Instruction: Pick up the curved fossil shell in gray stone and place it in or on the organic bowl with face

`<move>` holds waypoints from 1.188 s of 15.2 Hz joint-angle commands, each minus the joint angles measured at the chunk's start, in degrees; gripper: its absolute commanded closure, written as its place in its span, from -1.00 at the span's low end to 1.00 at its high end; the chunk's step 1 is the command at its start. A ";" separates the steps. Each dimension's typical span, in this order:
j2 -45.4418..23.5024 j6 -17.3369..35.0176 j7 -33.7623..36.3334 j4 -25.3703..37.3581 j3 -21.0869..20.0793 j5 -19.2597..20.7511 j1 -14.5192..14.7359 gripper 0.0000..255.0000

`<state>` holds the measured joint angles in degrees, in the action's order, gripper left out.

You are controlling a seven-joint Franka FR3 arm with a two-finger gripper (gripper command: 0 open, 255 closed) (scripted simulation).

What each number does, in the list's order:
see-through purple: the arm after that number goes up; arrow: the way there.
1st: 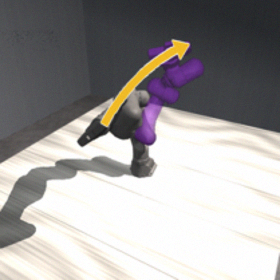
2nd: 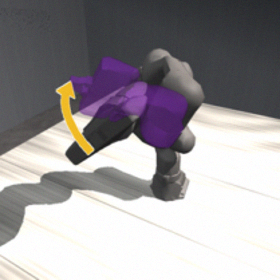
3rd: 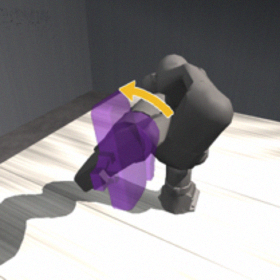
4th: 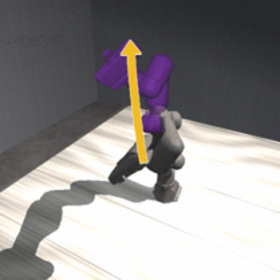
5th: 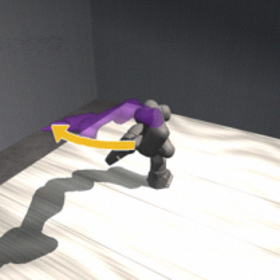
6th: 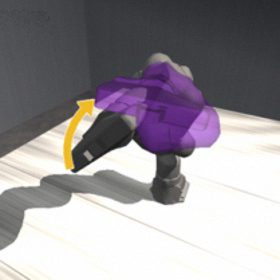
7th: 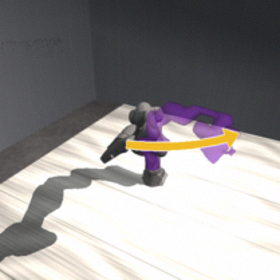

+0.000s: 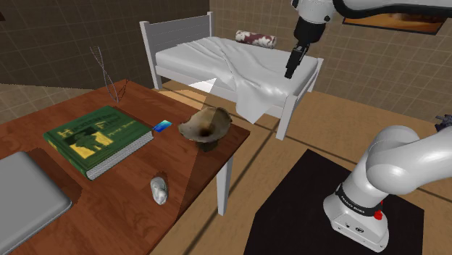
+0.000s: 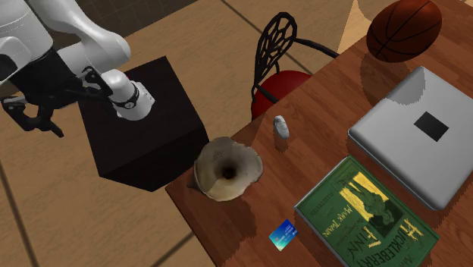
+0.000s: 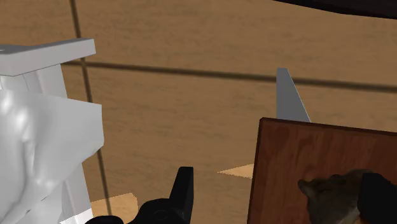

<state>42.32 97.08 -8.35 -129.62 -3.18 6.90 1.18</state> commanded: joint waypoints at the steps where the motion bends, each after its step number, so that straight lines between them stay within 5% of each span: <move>1: 0.00 0.00 0.00 0.00 0.00 0.00 0.00 -1.00; 18: -14.75 13.04 27.20 -2.89 -17.63 -10.83 3.11 -1.00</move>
<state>28.97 109.32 17.06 -132.96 -19.68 -3.47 4.18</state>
